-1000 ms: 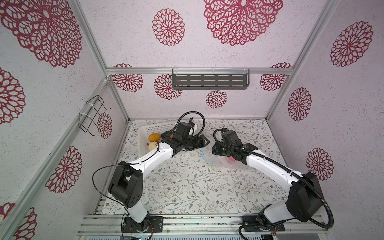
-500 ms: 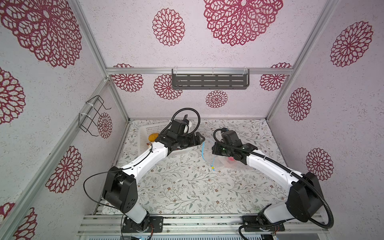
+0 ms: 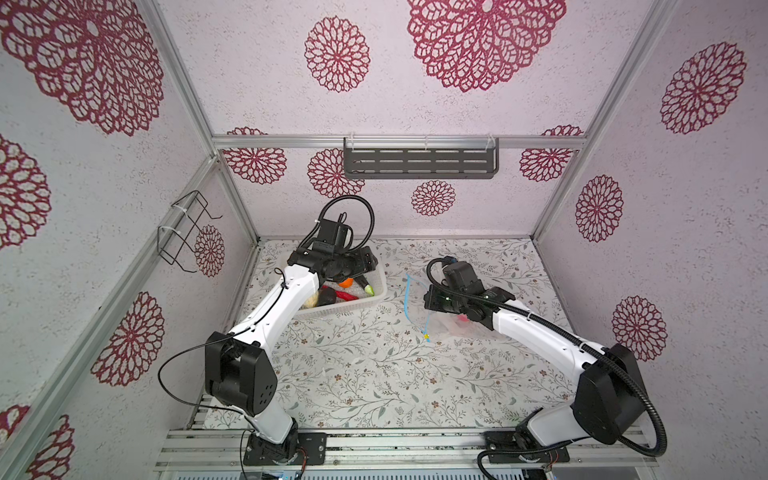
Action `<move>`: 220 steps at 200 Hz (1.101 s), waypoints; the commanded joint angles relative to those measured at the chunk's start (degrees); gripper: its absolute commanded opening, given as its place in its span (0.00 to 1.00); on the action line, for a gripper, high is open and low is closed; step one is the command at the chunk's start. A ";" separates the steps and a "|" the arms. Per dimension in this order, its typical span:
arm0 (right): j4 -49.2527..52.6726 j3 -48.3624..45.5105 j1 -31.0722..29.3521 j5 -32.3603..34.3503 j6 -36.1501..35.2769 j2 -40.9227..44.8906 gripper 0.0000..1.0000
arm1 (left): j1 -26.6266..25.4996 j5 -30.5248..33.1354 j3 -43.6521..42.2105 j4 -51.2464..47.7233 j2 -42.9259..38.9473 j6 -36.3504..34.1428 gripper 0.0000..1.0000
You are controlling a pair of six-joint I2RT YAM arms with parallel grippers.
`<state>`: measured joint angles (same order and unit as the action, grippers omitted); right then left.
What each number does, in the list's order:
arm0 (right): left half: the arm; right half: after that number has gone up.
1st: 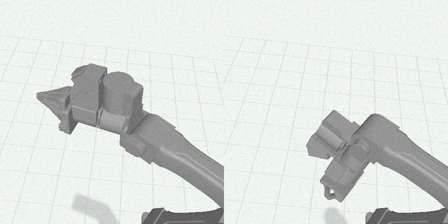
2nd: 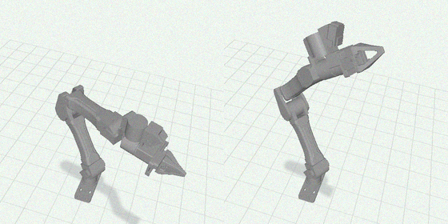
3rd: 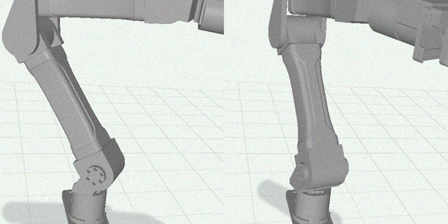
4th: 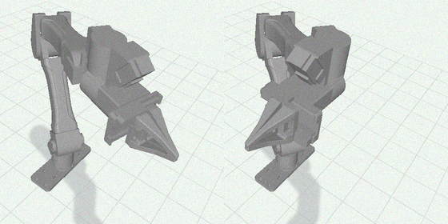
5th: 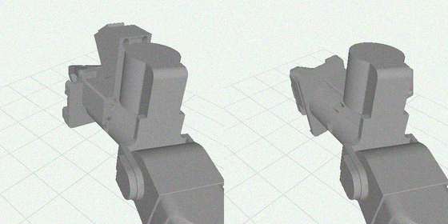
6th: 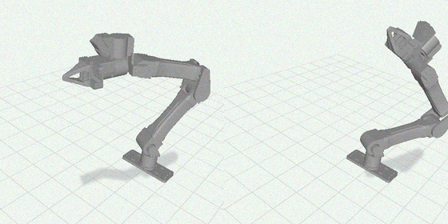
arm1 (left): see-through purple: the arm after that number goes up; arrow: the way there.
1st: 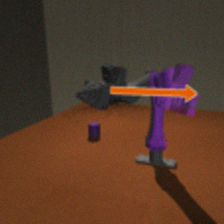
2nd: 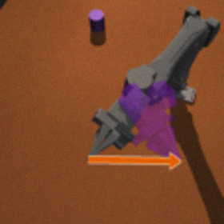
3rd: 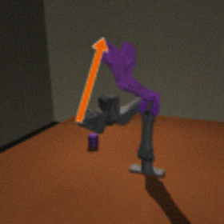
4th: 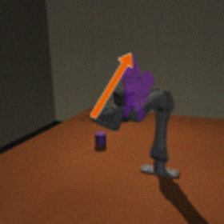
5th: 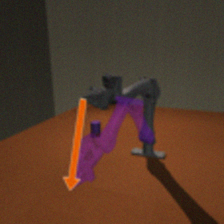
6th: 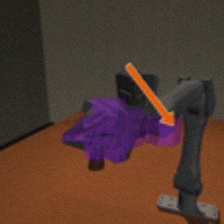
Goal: Place the food in the zip-top bag and seal the zipper
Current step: 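Move the left gripper back into the basket over the orange play-dough piece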
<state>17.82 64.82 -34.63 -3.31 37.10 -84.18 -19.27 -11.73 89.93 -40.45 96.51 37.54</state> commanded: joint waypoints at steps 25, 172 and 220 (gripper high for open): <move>-0.78 1.17 0.35 -0.13 -1.09 0.01 0.00 | 2.86 4.34 6.32 -8.21 7.19 -2.65 0.80; -1.76 0.95 0.53 -2.36 -2.32 -2.79 0.00 | 8.10 13.44 22.69 -11.39 31.30 -3.00 0.75; -2.14 0.13 0.62 -2.56 -2.29 -2.61 0.00 | 8.10 12.96 27.12 -11.89 36.37 -3.14 0.76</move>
<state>17.47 64.86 -34.35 -5.23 35.55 -87.02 -11.44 0.78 114.96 -51.72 131.15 35.22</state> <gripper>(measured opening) 0.056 0.755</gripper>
